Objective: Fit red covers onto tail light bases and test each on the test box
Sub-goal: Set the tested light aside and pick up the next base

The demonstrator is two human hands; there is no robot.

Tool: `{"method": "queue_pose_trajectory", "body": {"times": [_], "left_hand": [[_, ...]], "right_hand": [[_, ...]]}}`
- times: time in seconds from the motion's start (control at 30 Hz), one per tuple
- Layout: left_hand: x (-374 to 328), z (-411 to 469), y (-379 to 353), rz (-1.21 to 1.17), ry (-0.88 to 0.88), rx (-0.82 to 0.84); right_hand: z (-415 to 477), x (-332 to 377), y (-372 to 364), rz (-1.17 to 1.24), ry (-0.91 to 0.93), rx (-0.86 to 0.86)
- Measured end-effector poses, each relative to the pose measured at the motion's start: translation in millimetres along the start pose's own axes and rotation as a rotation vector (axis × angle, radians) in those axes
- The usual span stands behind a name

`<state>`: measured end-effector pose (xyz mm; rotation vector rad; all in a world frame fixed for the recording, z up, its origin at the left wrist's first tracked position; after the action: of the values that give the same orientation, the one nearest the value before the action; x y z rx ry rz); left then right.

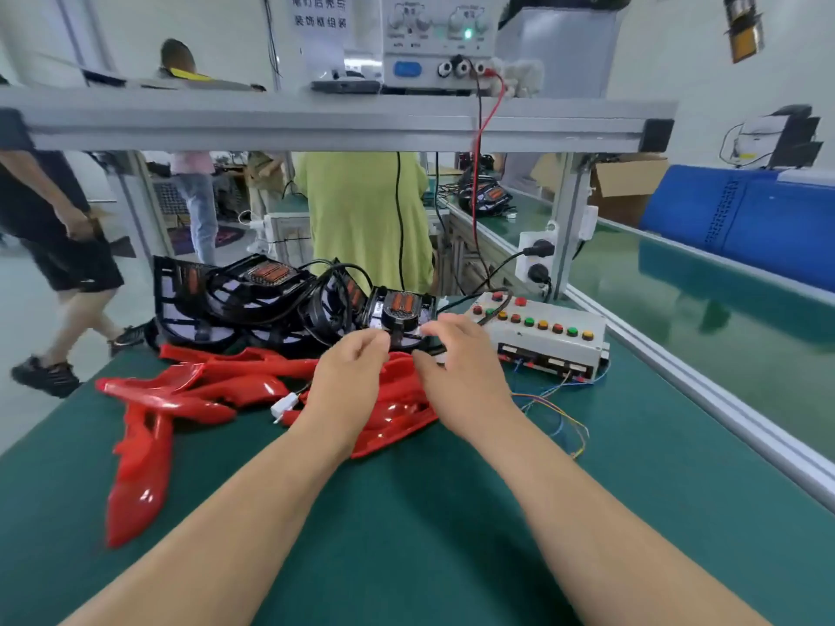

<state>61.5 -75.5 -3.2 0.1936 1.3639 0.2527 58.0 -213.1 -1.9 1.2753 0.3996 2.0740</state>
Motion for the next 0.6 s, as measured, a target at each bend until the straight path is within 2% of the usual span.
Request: {"method": "queue_pose_trajectory", "body": {"times": [0.2, 0.47, 0.6], "left_hand": [[23.0, 17.4, 19.1, 0.091, 0.092, -0.068], [35.3, 50.8, 36.8, 0.063, 0.230, -0.122], [35.7, 63.8, 32.4, 0.136, 0.220, -0.125]], "right_hand": [[-2.1, -17.9, -16.8, -0.018, -0.021, 0.060], [-3.6, -35.8, -14.1, -0.018, -0.043, 0.128], [-2.0, -36.6, -14.9, -0.026, -0.050, 0.158]]}}
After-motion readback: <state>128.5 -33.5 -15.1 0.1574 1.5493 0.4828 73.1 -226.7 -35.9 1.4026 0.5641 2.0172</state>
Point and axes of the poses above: each hand's wrist, its own z-axis towards the middle knuckle, its own y-axis out of the back of the hand, x = y × z, the point moved 2 cm from there along z, towards the middle knuckle, and after that the axes turned 7 degrees about z, right-handed, at the moved point
